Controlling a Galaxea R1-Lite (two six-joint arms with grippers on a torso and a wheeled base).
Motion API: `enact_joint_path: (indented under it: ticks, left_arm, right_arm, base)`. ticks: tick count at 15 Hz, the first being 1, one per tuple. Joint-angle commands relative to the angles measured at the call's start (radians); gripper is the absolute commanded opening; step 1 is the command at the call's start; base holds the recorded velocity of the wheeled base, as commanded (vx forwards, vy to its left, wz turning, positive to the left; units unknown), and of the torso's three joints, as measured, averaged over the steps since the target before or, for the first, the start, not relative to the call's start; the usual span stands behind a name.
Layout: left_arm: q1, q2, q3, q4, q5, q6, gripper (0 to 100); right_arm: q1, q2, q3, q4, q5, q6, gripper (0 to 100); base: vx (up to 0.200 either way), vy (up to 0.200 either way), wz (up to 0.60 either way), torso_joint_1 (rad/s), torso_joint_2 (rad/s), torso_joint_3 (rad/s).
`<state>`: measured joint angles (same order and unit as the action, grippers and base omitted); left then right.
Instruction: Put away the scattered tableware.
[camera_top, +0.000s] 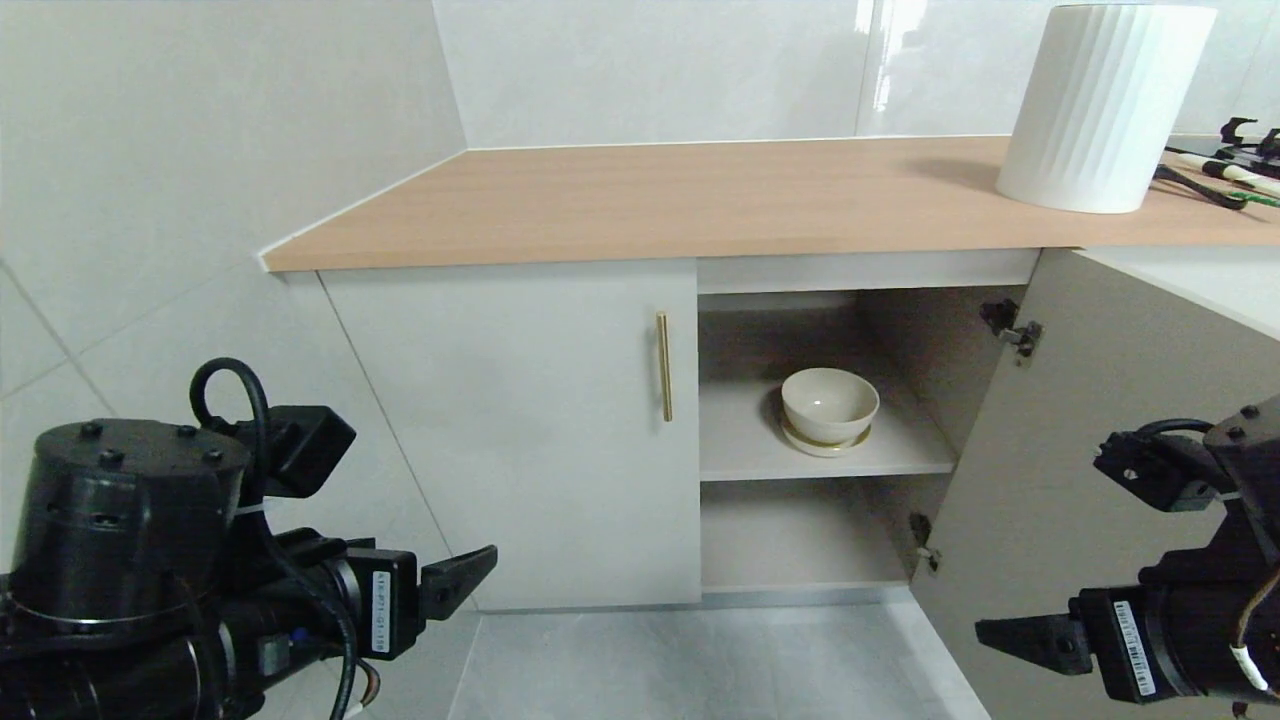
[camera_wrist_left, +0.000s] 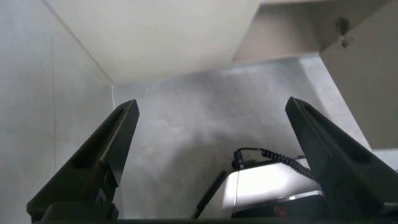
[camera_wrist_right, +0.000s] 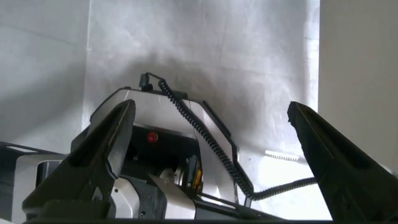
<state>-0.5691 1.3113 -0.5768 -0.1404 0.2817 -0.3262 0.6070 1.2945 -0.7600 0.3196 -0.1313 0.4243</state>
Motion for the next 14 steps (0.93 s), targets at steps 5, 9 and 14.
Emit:
enact_joint_path:
  ticks: [5,9,14]
  left_arm:
    - [0.000,0.000,0.002,-0.001,0.001,-0.001,100]
    - [0.000,0.000,0.003,-0.001,0.001,-0.001,100]
    - [0.000,0.002,0.005,-0.001,0.001,0.001,100]
  right_arm:
    - [0.005,-0.006,0.001,0.018,-0.001,-0.007,100]
    - [0.005,-0.026,-0.002,0.041,-0.001,-0.019,100]
    - [0.005,-0.050,-0.004,0.049,-0.002,-0.028,100]
  base:
    - [-0.200,0.000,0.00,0.001,0.01,0.004]
    - [-0.050,0.000,0.00,0.001,0.00,0.001]
    - [0.000,0.000,0.00,0.000,0.00,0.000]
